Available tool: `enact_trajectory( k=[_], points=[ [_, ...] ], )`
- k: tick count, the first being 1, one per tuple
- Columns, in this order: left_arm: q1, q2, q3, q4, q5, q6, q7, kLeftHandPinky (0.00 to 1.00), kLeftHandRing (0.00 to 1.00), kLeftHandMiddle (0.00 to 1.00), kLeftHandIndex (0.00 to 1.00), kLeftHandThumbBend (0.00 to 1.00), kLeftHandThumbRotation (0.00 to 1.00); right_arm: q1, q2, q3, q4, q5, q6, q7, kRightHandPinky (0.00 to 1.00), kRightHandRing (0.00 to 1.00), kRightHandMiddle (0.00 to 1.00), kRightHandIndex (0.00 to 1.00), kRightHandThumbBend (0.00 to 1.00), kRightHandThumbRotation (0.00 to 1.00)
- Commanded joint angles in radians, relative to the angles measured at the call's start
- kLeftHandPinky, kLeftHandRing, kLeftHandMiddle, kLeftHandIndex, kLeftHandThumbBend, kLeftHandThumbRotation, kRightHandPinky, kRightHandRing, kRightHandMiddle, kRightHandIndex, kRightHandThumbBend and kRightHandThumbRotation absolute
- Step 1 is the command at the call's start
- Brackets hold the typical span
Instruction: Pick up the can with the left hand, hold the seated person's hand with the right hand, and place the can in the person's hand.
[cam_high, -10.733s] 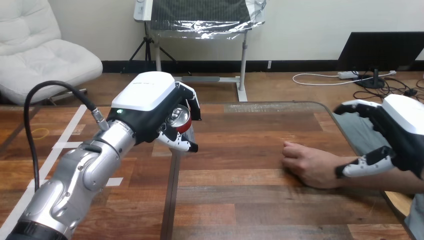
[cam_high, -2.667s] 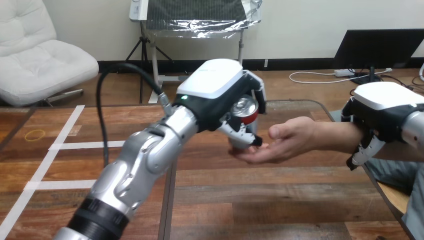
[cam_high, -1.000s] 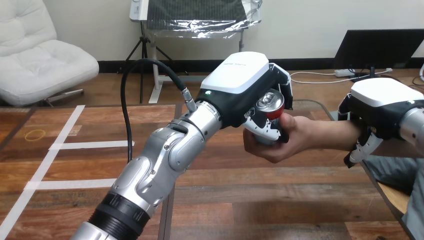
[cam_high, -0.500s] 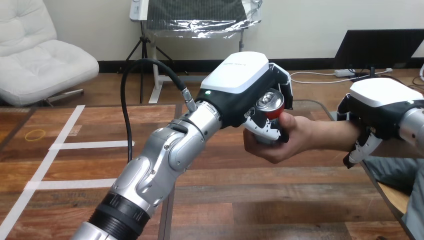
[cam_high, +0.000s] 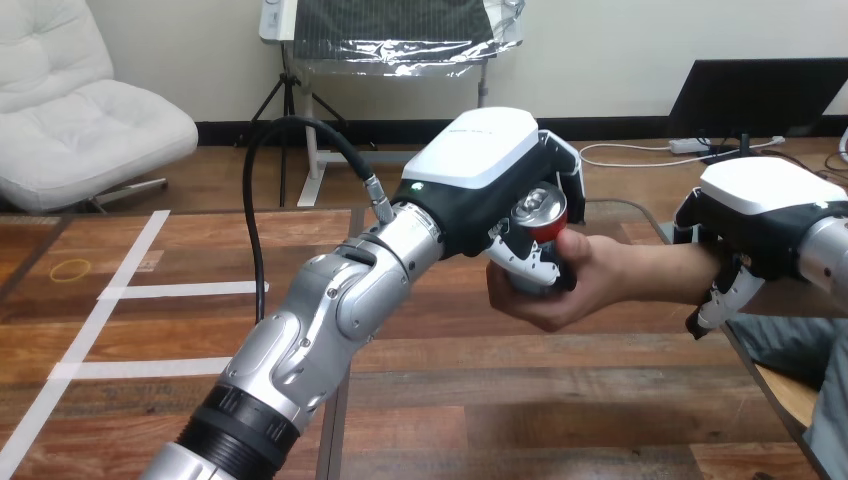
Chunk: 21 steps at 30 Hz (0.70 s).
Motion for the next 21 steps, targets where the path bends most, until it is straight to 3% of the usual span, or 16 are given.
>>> enact_trajectory(
  k=[1,4,10,21],
  points=[
    [-0.058,0.038,-0.025,-0.003,0.024,0.037,-0.076,0.35,0.41,0.48,0.49,0.66,0.0,-0.05,-0.056,-0.036,-0.052,-0.033,0.021,0.018,0.47,0.59,0.66,0.64,0.78,0.0],
    [-0.07,0.056,-0.03,-0.01,0.023,0.044,-0.137,0.4,0.47,0.53,0.55,0.65,0.0,-0.049,-0.062,-0.033,-0.053,-0.045,0.006,0.024,0.54,0.66,0.72,0.69,0.79,0.0],
    [-0.08,0.078,-0.034,-0.016,0.03,0.04,-0.192,0.48,0.57,0.62,0.65,0.69,0.03,-0.052,-0.064,-0.032,-0.057,-0.063,0.008,0.055,0.65,0.76,0.8,0.78,0.81,0.0],
    [-0.094,0.133,-0.025,0.0,-0.003,-0.027,-0.257,0.56,0.68,0.72,0.77,0.74,0.1,-0.054,-0.064,-0.043,-0.063,-0.069,0.023,0.105,0.81,0.87,0.88,0.86,0.83,0.02]
  ],
)
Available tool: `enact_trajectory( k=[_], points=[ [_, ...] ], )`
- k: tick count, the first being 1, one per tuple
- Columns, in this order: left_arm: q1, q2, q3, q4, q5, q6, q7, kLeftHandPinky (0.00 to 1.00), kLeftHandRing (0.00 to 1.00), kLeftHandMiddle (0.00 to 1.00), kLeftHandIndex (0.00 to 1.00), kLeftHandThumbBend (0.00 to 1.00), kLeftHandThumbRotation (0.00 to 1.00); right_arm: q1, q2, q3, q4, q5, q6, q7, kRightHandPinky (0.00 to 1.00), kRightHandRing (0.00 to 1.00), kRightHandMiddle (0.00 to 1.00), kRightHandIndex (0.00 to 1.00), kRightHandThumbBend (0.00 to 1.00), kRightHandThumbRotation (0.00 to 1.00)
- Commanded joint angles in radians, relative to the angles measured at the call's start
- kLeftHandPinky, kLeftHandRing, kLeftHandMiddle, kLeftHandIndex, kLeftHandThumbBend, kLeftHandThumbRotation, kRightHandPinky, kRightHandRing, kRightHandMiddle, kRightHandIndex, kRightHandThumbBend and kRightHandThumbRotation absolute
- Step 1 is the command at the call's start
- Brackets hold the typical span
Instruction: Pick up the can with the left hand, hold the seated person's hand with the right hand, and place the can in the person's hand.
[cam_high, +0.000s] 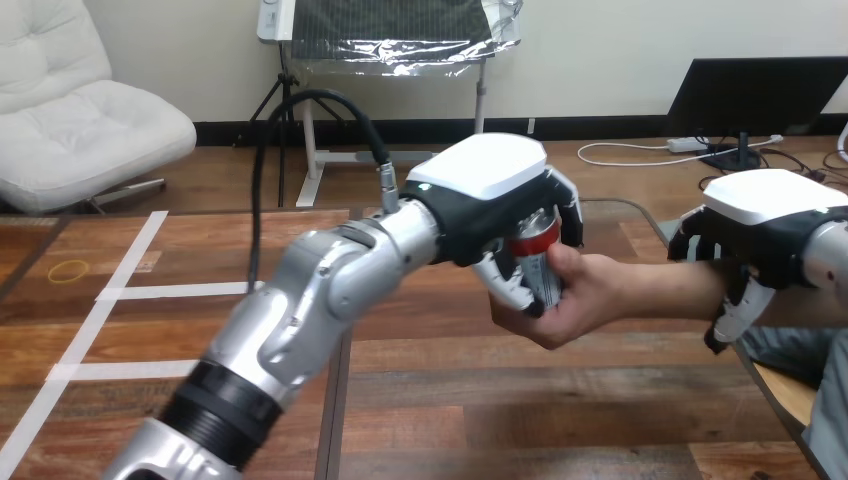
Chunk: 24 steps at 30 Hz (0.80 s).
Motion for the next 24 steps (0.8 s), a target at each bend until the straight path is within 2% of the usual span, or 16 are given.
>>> enact_trajectory(
  k=[1,5,11,20,24],
  points=[
    [-0.041,0.067,0.002,0.013,-0.009,-0.026,-0.032,0.57,0.68,0.73,0.77,0.74,0.11,-0.055,-0.047,-0.044,-0.044,-0.004,0.025,0.023,0.82,0.88,0.88,0.86,0.83,0.02],
    [-0.04,0.083,0.014,0.011,-0.025,-0.038,-0.05,0.57,0.69,0.74,0.78,0.73,0.11,-0.055,-0.054,-0.045,-0.043,0.004,0.018,0.032,0.86,0.9,0.9,0.87,0.82,0.03],
    [-0.032,0.117,0.035,0.015,-0.042,-0.074,-0.039,0.57,0.67,0.72,0.76,0.72,0.1,-0.056,-0.061,-0.045,-0.043,0.004,0.029,0.049,0.88,0.91,0.91,0.88,0.82,0.04],
    [-0.018,0.177,0.064,0.017,-0.063,-0.076,-0.02,0.57,0.67,0.72,0.75,0.73,0.13,-0.047,-0.081,-0.054,-0.043,0.009,0.016,0.046,0.88,0.9,0.9,0.87,0.82,0.03],
    [-0.008,0.205,0.084,0.011,-0.073,-0.067,-0.017,0.58,0.67,0.71,0.75,0.73,0.14,-0.036,-0.084,-0.067,-0.065,0.015,0.038,0.057,0.87,0.89,0.89,0.86,0.82,0.02]
  ],
)
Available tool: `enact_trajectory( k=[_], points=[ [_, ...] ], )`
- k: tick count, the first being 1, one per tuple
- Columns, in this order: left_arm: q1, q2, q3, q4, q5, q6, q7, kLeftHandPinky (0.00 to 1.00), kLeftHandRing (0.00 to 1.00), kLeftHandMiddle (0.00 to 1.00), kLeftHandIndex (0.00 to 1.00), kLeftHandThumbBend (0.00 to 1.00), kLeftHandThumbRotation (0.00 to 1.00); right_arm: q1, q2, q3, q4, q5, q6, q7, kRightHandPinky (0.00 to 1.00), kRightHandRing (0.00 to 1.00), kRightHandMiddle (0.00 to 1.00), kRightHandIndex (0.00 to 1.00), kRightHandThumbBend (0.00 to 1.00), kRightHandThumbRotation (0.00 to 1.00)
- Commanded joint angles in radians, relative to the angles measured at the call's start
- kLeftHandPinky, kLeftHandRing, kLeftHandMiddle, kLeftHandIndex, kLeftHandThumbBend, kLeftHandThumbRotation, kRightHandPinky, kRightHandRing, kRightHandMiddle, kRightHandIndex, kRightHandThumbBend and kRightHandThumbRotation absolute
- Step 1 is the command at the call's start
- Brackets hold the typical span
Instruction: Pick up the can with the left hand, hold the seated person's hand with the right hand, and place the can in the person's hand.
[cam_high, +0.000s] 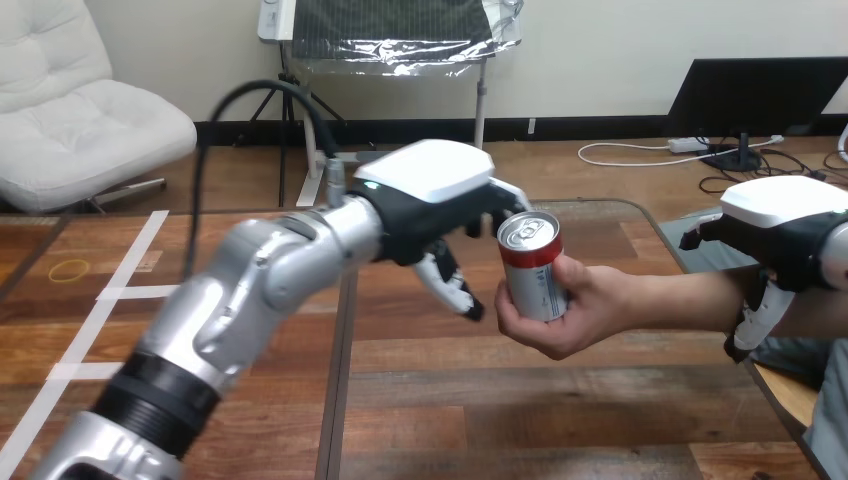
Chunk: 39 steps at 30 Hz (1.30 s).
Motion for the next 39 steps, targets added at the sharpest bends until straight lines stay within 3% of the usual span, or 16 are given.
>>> enact_trajectory(
  k=[1,17,20,26,39],
  points=[
    [-0.006,0.059,0.07,0.002,-0.035,0.006,0.028,0.58,0.66,0.71,0.75,0.73,0.14,-0.033,-0.05,-0.069,-0.06,0.01,0.021,0.0,0.87,0.89,0.89,0.86,0.82,0.01],
    [0.056,0.157,0.161,-0.049,-0.095,0.011,0.042,0.65,0.71,0.74,0.76,0.71,0.15,0.005,-0.073,-0.105,-0.088,0.036,0.032,-0.005,0.85,0.89,0.89,0.85,0.81,0.0],
    [0.07,0.171,0.181,-0.045,-0.116,-0.021,0.07,0.66,0.71,0.74,0.75,0.71,0.15,0.011,-0.072,-0.113,-0.104,0.034,0.057,0.012,0.85,0.89,0.89,0.86,0.81,0.0],
    [0.105,0.205,0.216,-0.067,-0.148,-0.033,0.076,0.66,0.72,0.75,0.76,0.71,0.14,0.043,-0.079,-0.15,-0.152,0.059,0.075,0.021,0.85,0.89,0.89,0.85,0.81,0.0],
    [0.22,0.244,0.315,-0.127,-0.241,-0.067,0.108,0.67,0.72,0.75,0.76,0.71,0.11,0.129,-0.069,-0.246,-0.326,0.104,0.183,0.066,0.83,0.88,0.9,0.85,0.79,0.0]
  ],
)
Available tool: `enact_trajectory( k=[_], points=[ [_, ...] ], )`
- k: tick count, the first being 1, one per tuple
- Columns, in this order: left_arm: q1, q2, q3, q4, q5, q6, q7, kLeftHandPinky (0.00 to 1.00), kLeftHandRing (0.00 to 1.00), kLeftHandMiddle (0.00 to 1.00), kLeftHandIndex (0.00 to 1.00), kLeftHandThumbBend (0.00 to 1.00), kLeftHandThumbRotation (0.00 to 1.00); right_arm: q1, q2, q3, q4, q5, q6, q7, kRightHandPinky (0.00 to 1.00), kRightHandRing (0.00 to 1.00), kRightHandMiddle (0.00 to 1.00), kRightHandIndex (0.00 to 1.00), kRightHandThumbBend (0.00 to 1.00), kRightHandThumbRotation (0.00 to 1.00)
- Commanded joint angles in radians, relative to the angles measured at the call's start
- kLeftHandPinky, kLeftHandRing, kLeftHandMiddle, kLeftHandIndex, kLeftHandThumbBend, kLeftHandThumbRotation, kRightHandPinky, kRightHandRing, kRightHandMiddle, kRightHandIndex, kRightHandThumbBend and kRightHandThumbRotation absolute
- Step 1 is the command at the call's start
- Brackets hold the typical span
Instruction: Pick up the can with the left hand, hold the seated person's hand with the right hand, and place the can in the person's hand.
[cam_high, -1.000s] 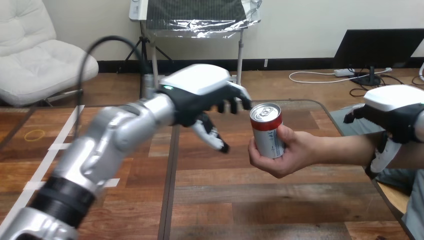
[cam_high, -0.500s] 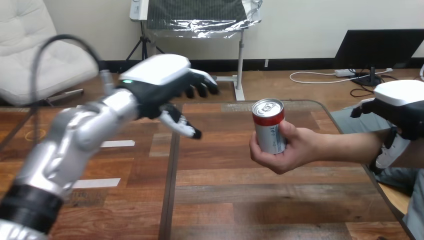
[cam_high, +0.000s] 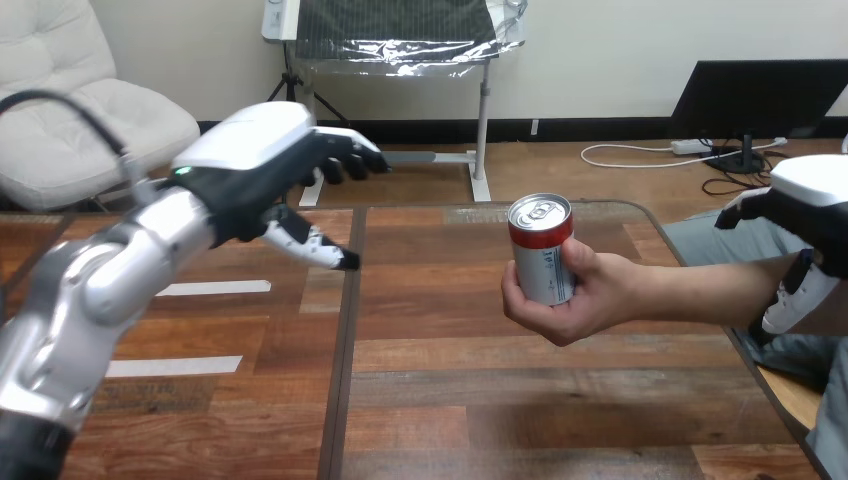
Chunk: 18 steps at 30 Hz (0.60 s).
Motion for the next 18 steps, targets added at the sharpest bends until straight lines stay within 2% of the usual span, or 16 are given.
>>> enact_trajectory(
  k=[1,5,8,11,14,17,18],
  points=[
    [0.03,0.019,0.061,-0.067,-0.049,-0.028,0.033,0.67,0.73,0.75,0.76,0.71,0.11,0.009,-0.022,-0.086,-0.124,0.025,0.042,0.007,0.83,0.88,0.89,0.85,0.79,0.0],
    [0.066,0.019,0.089,-0.073,-0.089,-0.062,0.048,0.67,0.73,0.75,0.75,0.71,0.09,0.043,-0.013,-0.127,-0.19,0.058,0.075,0.022,0.81,0.88,0.89,0.84,0.77,0.0],
    [0.1,0.016,0.109,-0.088,-0.112,-0.075,0.063,0.67,0.73,0.75,0.75,0.7,0.1,0.08,0.001,-0.166,-0.233,0.089,0.065,-0.004,0.79,0.87,0.89,0.84,0.77,0.0],
    [0.136,-0.017,0.137,-0.079,-0.186,-0.113,0.08,0.67,0.73,0.75,0.75,0.69,0.11,0.111,0.01,-0.194,-0.274,0.114,0.048,-0.023,0.75,0.85,0.88,0.82,0.76,0.0],
    [0.177,-0.055,0.159,-0.1,-0.262,-0.115,0.089,0.68,0.74,0.76,0.75,0.69,0.11,0.157,0.03,-0.239,-0.32,0.146,0.026,-0.055,0.72,0.83,0.86,0.81,0.76,0.0],
    [0.207,-0.096,0.171,-0.081,-0.317,-0.179,0.12,0.69,0.74,0.76,0.75,0.68,0.1,0.196,0.057,-0.268,-0.371,0.158,0.026,-0.088,0.69,0.82,0.85,0.8,0.74,0.0],
    [0.223,-0.121,0.177,-0.084,-0.349,-0.19,0.127,0.69,0.75,0.76,0.76,0.68,0.09,0.211,0.074,-0.279,-0.408,0.163,0.051,-0.089,0.68,0.81,0.84,0.8,0.74,0.0]
  ],
)
